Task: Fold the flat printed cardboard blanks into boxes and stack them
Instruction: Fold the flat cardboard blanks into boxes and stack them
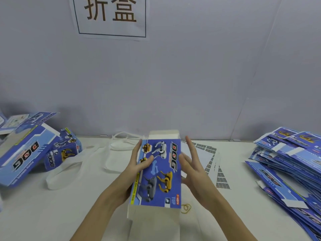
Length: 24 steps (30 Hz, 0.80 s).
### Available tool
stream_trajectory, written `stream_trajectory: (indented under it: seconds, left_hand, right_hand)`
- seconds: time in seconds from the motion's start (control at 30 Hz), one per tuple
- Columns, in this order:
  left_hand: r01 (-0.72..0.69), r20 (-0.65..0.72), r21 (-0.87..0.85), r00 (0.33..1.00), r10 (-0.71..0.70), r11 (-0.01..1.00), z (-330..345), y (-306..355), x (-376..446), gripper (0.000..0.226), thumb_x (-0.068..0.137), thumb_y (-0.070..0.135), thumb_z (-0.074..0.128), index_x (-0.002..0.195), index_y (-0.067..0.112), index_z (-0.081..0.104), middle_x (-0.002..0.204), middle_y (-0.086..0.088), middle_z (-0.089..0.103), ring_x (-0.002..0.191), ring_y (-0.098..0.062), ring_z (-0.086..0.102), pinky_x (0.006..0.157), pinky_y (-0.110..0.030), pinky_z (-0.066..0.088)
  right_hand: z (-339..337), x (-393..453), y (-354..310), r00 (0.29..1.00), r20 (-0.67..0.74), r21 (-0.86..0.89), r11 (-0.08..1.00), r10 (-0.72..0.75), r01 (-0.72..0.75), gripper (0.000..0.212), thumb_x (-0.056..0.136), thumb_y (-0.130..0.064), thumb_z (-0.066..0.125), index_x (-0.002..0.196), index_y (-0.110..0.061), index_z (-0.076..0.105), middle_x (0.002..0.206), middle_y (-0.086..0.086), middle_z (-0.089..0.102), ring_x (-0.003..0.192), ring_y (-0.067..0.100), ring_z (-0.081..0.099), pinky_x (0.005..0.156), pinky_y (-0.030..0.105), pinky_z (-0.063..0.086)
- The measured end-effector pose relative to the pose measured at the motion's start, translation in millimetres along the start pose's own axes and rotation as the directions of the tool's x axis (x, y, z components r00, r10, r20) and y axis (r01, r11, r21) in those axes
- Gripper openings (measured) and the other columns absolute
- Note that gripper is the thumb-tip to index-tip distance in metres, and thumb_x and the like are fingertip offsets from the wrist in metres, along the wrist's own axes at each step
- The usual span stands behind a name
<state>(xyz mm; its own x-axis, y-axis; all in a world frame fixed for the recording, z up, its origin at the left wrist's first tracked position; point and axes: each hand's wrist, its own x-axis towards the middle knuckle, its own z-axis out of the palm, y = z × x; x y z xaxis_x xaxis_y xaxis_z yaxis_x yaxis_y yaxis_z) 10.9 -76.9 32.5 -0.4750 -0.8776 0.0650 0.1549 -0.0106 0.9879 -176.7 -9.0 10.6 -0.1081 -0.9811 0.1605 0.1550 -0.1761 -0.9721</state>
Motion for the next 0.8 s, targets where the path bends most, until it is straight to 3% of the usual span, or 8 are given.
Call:
stream_trajectory:
  seconds: [0.07,0.1,0.2,0.27,0.43,0.57,0.67,0.8]
  left_hand:
    - [0.060,0.139,0.015,0.988,-0.061,0.998,-6.8,-8.5,-8.0,0.070,0.100,0.026,0.067,0.152,0.054,0.029,0.134,0.007,0.070,0.113,-0.023,0.073,0.096,-0.043,0.059]
    - [0.074,0.159,0.040,0.984,-0.080,0.996,-10.9,-14.2,-6.5,0.073,0.096,0.035,0.074,0.150,0.058,0.030,0.138,0.006,0.067,0.115,-0.027,0.073,0.096,-0.049,0.059]
    - [0.041,0.102,0.078,0.994,-0.049,0.996,-15.7,-21.8,-0.9,0.079,0.080,0.049,0.086,0.142,0.061,0.040,0.149,0.002,0.055,0.114,-0.029,0.073,0.093,-0.051,0.060]
    - [-0.005,0.132,0.082,0.991,-0.006,0.997,-15.9,-22.8,-0.2,0.074,0.079,0.050,0.085,0.140,0.055,0.043,0.142,0.002,0.062,0.112,-0.030,0.073,0.092,-0.054,0.061]
    - [-0.040,0.128,0.060,0.991,0.032,0.997,-9.9,-27.5,-0.2,0.050,0.085,0.053,0.079,0.125,0.042,0.051,0.137,0.001,0.063,0.108,-0.028,0.075,0.086,-0.048,0.063]
    - [-0.100,-0.071,0.007,0.992,0.101,0.995,-8.2,-27.7,2.4,0.030,0.088,0.051,0.073,0.111,0.034,0.063,0.150,0.011,0.042,0.112,-0.018,0.073,0.081,-0.044,0.064]
    - [-0.075,0.005,-0.057,0.997,0.075,0.996,-13.0,-28.4,2.1,0.029,0.095,0.045,0.074,0.114,0.027,0.060,0.133,-0.010,0.066,0.106,-0.033,0.075,0.079,-0.045,0.065]
    - [-0.147,-0.063,-0.130,0.988,0.140,0.981,-7.4,-26.5,0.0,0.037,0.093,0.037,0.076,0.121,0.035,0.050,0.129,-0.009,0.066,0.110,-0.038,0.073,0.077,-0.048,0.064]
  right_hand:
    - [2.3,-0.3,3.5,0.997,-0.057,-0.038,0.998,-0.055,0.052,0.070,0.093,-0.050,0.077,0.150,-0.062,0.039,0.143,-0.005,0.065,0.121,0.027,0.072,0.084,0.050,0.065]
    - [2.8,-1.1,5.3,0.993,-0.089,-0.054,0.996,-0.082,0.077,0.063,0.092,-0.049,0.074,0.147,-0.058,0.045,0.138,-0.004,0.069,0.117,0.028,0.074,0.079,0.044,0.066]
    - [3.4,-3.9,8.6,0.979,-0.157,-0.058,0.991,-0.132,0.124,0.045,0.091,-0.044,0.070,0.134,-0.052,0.058,0.133,-0.003,0.072,0.108,0.030,0.077,0.072,0.037,0.066]
    - [3.8,-5.0,8.1,0.975,-0.185,-0.058,0.992,-0.121,0.113,0.043,0.090,-0.045,0.069,0.132,-0.050,0.058,0.127,-0.003,0.075,0.103,0.030,0.078,0.071,0.036,0.066]
    - [3.1,-6.8,6.7,0.981,-0.192,-0.006,1.000,-0.029,0.028,0.047,0.090,-0.050,0.068,0.118,-0.015,0.056,0.112,0.013,0.079,0.097,0.035,0.079,0.070,0.033,0.066]
    - [6.4,-7.7,8.3,0.985,-0.167,-0.021,0.999,-0.033,0.030,0.032,0.089,-0.051,0.069,0.105,-0.024,0.063,0.112,0.013,0.078,0.098,0.035,0.079,0.070,0.031,0.065]
    - [11.5,-6.3,8.1,0.982,-0.181,0.015,0.998,-0.053,0.056,0.039,0.089,-0.048,0.075,0.116,-0.024,0.061,0.118,0.011,0.075,0.099,0.037,0.078,0.069,0.037,0.067]
    - [12.3,-6.7,5.5,0.978,-0.209,0.130,0.991,-0.015,0.043,0.048,0.086,-0.042,0.080,0.124,-0.037,0.051,0.119,0.015,0.071,0.097,0.040,0.078,0.067,0.041,0.066]
